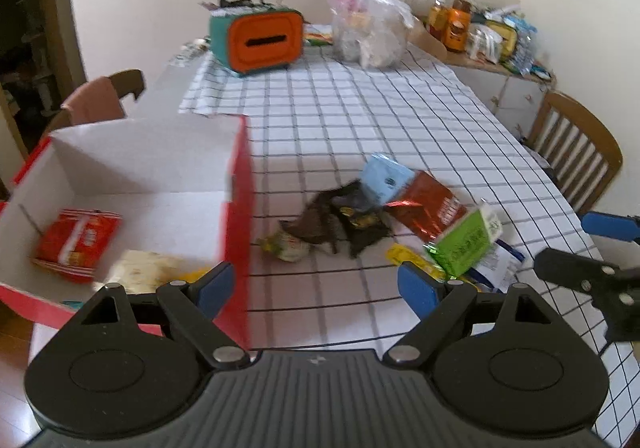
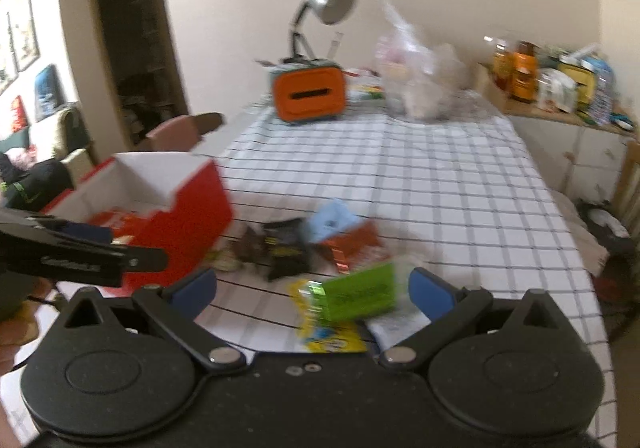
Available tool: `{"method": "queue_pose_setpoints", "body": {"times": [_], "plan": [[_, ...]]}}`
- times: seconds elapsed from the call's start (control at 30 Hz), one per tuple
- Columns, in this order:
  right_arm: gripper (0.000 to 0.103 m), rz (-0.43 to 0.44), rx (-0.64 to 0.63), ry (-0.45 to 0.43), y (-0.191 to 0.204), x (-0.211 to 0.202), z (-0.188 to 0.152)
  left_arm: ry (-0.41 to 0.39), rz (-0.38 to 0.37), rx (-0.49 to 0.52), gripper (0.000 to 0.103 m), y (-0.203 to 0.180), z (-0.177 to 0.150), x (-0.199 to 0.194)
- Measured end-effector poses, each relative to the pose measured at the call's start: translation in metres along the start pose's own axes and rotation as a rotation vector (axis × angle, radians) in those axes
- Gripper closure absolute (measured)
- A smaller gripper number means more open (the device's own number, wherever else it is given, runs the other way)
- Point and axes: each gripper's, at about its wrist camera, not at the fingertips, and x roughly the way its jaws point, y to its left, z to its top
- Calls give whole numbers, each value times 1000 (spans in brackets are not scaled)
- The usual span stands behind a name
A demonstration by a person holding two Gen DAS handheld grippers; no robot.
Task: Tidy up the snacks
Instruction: 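Move both tools back toward the remaining snack pile, then grasp the green packet with the right tool while the left tool reaches toward the yellow snack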
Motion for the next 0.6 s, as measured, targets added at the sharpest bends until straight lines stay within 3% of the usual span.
{"method": "queue_pose_setpoints", "body": {"times": [0.33, 0.6], "plan": [[4, -47, 148, 79, -54, 37, -3, 21, 8, 53, 14, -44, -11, 31], [17, -64, 255, 141, -44, 77, 5, 25, 15, 27, 14, -40, -18, 39]]}}
